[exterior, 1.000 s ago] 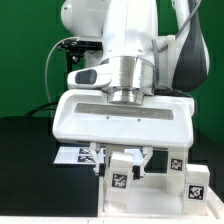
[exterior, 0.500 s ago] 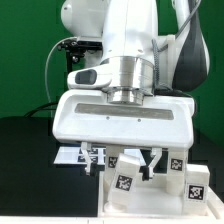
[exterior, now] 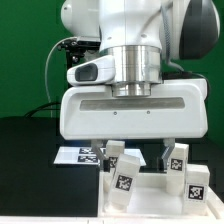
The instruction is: Assemble square table
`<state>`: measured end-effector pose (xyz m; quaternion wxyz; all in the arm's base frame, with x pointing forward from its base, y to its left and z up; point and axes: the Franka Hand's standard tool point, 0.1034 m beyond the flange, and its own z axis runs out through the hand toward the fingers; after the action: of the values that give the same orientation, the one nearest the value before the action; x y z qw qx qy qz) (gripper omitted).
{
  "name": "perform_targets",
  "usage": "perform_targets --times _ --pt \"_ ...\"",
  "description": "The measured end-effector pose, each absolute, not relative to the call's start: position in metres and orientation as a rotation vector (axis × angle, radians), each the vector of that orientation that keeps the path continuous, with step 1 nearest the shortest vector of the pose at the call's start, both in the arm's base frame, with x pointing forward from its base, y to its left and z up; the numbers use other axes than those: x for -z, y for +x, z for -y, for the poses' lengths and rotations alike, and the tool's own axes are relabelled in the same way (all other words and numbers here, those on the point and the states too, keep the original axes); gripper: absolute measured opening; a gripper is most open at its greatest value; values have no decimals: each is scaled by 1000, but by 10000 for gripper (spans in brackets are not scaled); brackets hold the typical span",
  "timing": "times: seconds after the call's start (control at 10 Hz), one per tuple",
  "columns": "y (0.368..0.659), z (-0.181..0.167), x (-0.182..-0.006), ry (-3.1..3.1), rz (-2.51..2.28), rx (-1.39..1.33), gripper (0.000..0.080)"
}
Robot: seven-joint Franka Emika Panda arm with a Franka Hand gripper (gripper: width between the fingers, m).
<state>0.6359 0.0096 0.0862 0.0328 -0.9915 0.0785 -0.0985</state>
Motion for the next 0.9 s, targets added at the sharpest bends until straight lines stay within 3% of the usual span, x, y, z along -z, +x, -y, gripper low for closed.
perform_targets --times 0.4,0.5,0.6,0.7,0.8,0.9 --pt "635 4 -82 -3060 -272 306 648" --pt "635 5 -82 -3061 -273 306 508" --pt "635 5 -82 -3056 -297 306 508" --pt "636 5 -82 -3039 -392 303 358" --pt "635 7 -82 -3039 -416 302 307" --pt "635 10 -82 -3033 -465 300 307"
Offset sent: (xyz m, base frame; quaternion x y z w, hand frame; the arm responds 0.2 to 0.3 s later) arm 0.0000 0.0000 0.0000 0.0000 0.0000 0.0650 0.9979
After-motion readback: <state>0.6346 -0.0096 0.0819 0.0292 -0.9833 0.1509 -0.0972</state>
